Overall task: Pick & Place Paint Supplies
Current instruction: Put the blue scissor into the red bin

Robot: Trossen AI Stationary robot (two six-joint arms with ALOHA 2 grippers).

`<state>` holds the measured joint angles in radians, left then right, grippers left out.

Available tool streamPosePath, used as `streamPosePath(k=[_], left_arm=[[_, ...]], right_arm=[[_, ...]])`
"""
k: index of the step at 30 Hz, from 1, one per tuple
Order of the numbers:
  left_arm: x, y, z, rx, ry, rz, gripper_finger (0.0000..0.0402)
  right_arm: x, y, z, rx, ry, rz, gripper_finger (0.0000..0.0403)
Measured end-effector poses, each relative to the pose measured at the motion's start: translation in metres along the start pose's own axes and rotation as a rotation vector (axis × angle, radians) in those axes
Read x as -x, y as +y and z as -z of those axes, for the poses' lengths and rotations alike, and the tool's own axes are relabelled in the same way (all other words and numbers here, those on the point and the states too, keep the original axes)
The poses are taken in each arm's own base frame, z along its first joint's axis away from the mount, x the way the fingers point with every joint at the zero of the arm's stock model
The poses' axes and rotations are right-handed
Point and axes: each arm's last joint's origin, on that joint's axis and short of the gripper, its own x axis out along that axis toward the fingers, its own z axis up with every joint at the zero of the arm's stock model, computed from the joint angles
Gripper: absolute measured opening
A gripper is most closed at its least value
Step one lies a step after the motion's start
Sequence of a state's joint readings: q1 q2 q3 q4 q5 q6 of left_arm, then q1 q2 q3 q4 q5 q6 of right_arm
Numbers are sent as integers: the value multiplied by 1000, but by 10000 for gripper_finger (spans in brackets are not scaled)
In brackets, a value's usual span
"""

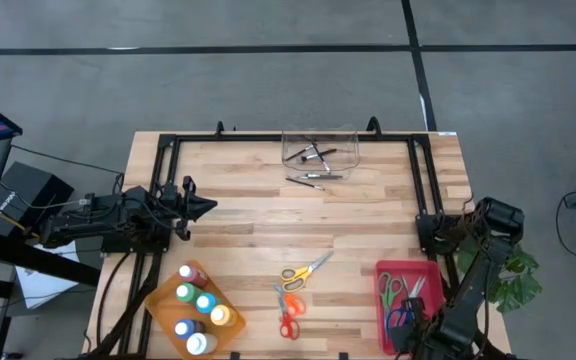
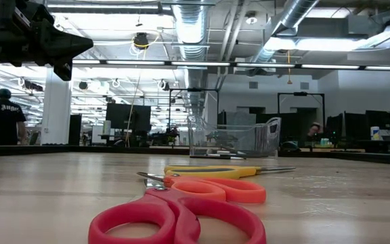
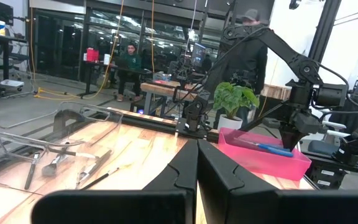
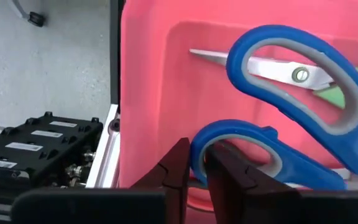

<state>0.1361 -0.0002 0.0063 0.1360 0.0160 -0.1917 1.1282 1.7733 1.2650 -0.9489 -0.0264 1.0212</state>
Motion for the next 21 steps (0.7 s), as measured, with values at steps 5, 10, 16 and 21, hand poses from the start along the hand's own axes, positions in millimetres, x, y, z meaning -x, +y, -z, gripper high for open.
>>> streamPosePath(k=[5, 10, 16, 21], left_arm=[[0, 0, 0, 0, 0, 0, 0], [0, 0, 0, 0, 0, 0, 0], [0, 0, 0, 0, 0, 0, 0], [0, 0, 0, 0, 0, 0, 0]], right_arm=[[0, 0, 0, -7, 0, 0, 56], [0, -2, -1, -25, 8, 15, 60], [0, -7, -3, -69, 20, 38, 61], [0, -8, -5, -97, 20, 40, 62]])
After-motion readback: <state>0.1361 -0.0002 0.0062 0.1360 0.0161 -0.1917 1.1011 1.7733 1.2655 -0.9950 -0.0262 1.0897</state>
